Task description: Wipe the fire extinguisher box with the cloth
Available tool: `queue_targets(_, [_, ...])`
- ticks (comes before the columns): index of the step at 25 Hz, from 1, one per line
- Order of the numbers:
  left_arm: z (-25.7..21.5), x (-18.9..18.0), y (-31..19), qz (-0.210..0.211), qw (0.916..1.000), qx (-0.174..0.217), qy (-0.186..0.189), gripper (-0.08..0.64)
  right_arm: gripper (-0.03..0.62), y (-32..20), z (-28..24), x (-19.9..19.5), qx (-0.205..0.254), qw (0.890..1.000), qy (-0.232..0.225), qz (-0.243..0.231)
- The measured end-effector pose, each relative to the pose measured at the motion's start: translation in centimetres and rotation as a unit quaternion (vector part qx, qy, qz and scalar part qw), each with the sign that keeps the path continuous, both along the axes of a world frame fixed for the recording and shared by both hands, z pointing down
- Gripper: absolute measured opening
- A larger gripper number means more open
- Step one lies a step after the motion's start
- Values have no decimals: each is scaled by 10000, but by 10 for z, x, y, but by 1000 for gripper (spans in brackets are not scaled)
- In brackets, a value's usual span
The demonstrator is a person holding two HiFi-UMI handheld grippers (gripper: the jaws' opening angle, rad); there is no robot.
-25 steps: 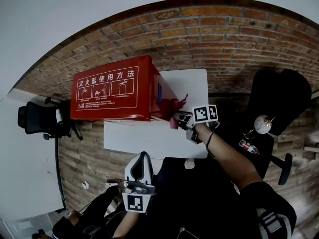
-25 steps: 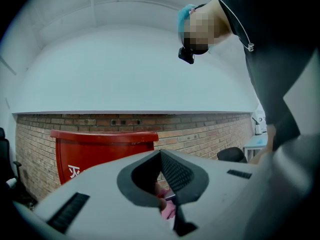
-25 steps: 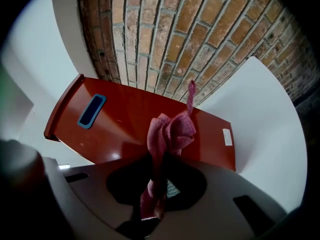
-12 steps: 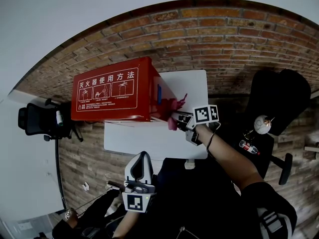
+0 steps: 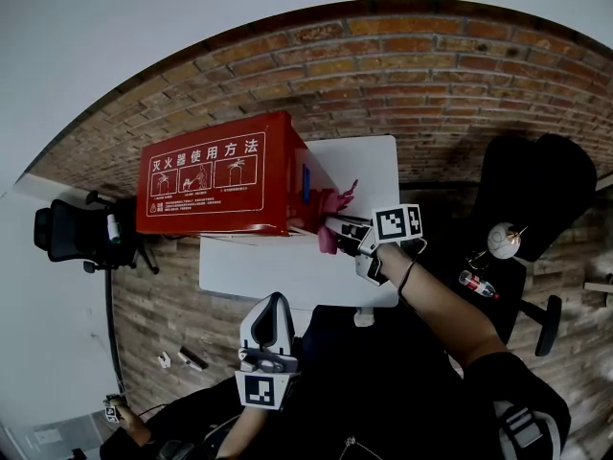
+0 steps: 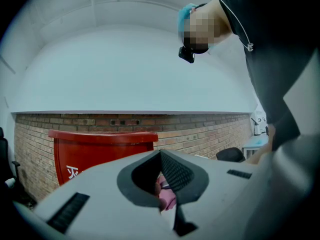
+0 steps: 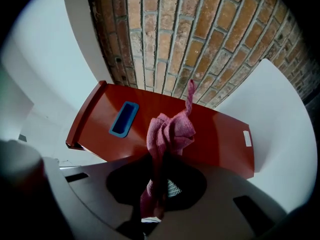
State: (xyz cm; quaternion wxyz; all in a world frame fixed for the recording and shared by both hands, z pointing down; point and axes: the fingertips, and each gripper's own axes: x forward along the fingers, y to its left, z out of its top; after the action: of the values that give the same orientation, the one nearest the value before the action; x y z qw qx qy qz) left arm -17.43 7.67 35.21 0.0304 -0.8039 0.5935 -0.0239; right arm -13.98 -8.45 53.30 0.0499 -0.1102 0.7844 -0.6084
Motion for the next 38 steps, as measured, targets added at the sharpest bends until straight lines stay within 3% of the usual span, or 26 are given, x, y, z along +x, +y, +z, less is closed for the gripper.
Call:
queue_targets(33, [-2, 0, 4, -68, 10000, 55, 29, 38, 67, 8, -90, 1, 417, 9959, -804, 20])
queue_targets(38, [-2, -1, 5, -92, 9999, 53, 36, 38, 67, 9, -117, 0, 613, 9919, -1113, -37])
